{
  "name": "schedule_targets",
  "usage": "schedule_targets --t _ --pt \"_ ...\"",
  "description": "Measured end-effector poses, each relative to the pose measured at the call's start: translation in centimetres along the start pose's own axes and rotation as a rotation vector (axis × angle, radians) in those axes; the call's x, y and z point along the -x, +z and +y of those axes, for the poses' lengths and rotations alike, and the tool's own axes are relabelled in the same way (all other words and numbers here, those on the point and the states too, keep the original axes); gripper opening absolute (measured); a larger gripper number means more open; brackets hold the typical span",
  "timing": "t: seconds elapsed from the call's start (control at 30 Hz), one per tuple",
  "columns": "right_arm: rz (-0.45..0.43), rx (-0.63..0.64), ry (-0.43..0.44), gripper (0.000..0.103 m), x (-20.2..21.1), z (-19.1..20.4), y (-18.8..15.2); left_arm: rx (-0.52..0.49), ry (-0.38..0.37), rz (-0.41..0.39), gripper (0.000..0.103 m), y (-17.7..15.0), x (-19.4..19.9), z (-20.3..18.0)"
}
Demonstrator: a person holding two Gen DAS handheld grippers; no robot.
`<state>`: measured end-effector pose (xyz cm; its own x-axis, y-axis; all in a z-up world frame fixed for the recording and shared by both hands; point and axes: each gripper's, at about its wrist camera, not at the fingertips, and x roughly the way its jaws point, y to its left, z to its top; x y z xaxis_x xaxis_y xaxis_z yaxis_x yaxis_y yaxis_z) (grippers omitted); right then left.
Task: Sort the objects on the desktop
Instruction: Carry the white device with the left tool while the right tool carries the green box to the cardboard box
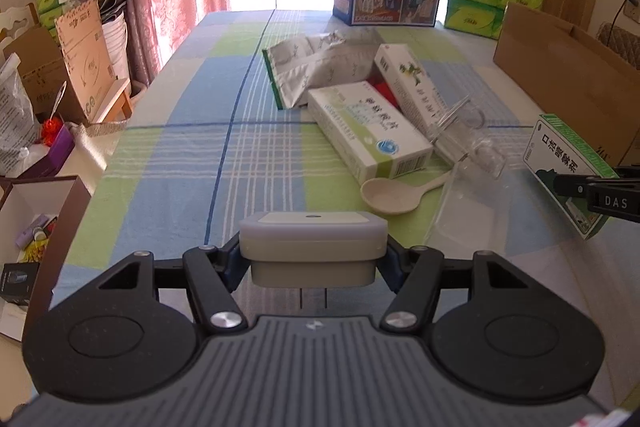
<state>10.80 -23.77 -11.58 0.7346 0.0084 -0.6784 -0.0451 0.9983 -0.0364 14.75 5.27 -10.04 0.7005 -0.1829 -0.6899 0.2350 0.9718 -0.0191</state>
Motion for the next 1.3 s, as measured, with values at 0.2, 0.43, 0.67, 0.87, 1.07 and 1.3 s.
schedule_targets --t 0.2,0.43,0.67,0.87,1.07,1.3 --pt "-0.027 -0.011 0.013 0.028 2.4 -0.6 1.1 -0.038 -0.018 -0.028 0.06 1.5 2.3 -1.2" --pt "-0.102 -0.027 -0.01 0.028 7.5 -4.3 4.4 -0.115 -0.07 -0.068 0.06 5.4 4.6 -5.1" --pt "-0.153 -0.062 -0.1 0.028 11.7 -12.6 8.2 -0.185 -0.204 -0.118 0.06 10.6 5.0 -13.2" --pt "-0.124 -0.091 -0.15 0.028 11.7 -20.1 9.3 -0.262 -0.313 -0.149 0.06 14.3 3.6 -21.9" --pt "-0.08 -0.134 -0.151 0.028 9.0 -25.6 9.4 -0.341 -0.39 -0.158 0.06 16.9 0.5 -30.1" --pt "-0.065 -0.145 -0.128 0.028 6.0 -28.1 9.3 -0.413 -0.421 -0.129 0.06 17.6 -3.8 -34.8"
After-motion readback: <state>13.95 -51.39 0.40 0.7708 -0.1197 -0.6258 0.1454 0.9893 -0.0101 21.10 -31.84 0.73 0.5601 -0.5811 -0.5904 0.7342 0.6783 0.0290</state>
